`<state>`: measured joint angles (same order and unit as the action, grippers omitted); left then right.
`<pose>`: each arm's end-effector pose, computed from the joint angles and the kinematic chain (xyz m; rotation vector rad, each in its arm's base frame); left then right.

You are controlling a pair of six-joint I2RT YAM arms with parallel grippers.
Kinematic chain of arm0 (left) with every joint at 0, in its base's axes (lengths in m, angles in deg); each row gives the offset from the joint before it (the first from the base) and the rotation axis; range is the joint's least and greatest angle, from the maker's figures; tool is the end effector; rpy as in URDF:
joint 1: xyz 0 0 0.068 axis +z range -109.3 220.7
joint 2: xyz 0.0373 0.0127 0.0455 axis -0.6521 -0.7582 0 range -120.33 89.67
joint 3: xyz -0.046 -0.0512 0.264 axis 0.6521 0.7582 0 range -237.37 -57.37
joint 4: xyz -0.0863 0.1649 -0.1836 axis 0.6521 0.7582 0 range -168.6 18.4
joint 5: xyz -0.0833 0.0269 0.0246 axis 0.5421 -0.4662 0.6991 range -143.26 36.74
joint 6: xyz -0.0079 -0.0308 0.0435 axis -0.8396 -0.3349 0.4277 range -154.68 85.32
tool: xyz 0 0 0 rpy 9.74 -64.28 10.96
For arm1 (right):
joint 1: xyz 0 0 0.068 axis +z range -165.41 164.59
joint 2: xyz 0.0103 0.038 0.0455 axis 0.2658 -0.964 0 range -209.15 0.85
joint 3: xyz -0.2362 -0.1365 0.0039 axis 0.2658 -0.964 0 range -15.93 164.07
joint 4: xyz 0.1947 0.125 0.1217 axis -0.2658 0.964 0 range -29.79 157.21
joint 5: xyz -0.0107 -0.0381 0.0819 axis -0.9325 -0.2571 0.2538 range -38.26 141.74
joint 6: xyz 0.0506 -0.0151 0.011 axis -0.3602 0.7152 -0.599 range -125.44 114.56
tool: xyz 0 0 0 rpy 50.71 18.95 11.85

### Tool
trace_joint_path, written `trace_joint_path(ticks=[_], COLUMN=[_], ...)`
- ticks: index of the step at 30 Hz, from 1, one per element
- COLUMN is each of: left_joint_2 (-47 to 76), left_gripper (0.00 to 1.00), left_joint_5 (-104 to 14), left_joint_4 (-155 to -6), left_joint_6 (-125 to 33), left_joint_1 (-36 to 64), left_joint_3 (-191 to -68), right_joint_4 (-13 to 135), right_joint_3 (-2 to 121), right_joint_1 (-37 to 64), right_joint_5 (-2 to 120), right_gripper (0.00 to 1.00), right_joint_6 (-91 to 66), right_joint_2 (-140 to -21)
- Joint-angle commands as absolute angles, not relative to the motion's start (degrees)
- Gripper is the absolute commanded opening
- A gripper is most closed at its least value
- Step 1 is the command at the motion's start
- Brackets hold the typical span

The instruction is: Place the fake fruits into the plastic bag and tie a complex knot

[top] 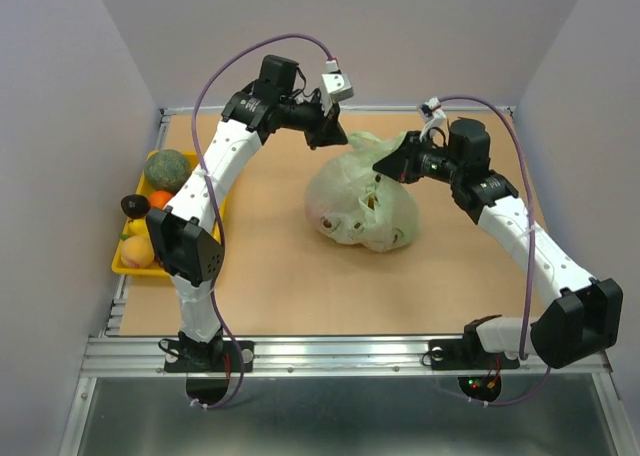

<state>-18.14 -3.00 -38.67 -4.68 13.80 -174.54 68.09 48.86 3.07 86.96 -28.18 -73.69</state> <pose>0.3586 -0.2126 0.4147 1.3785 1.4559 -0.8783 0.2776 0.1144 0.3545 -0.3724 1.9251 1.0592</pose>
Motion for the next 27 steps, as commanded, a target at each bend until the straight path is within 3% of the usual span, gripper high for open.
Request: trace_joint_path(ticks=[1,9,19,27], left_joint_2=[-14.4,-9.4,1.5,-2.6], left_gripper=[0.00,0.00,0.00,0.00], left_joint_5=[-5.2,-8.7,1.6,-4.8], left_joint_4=[-46.5,-49.9,-62.7,-73.7], left_joint_6=[-17.8,-25.4,-34.1,-41.9], left_joint_1=[14.0,13.1,7.8,4.1], left_joint_3=[-180.2,-175.4,-132.3,-124.9], right_joint_4=[63.5,64.9,52.4,45.7], right_joint_3=[54.6,49.9,34.8,31.2], right_joint_1=[3.7,5.3,5.4,5.4], right_joint_5=[75.9,66.1,61.8,65.8], right_gripper=[0.00,0.00,0.00,0.00], right_joint_6=[-44.5,-53.4,-54.8,-53.4], right_joint_2=[-70.4,-71.2,-71.1,-70.8])
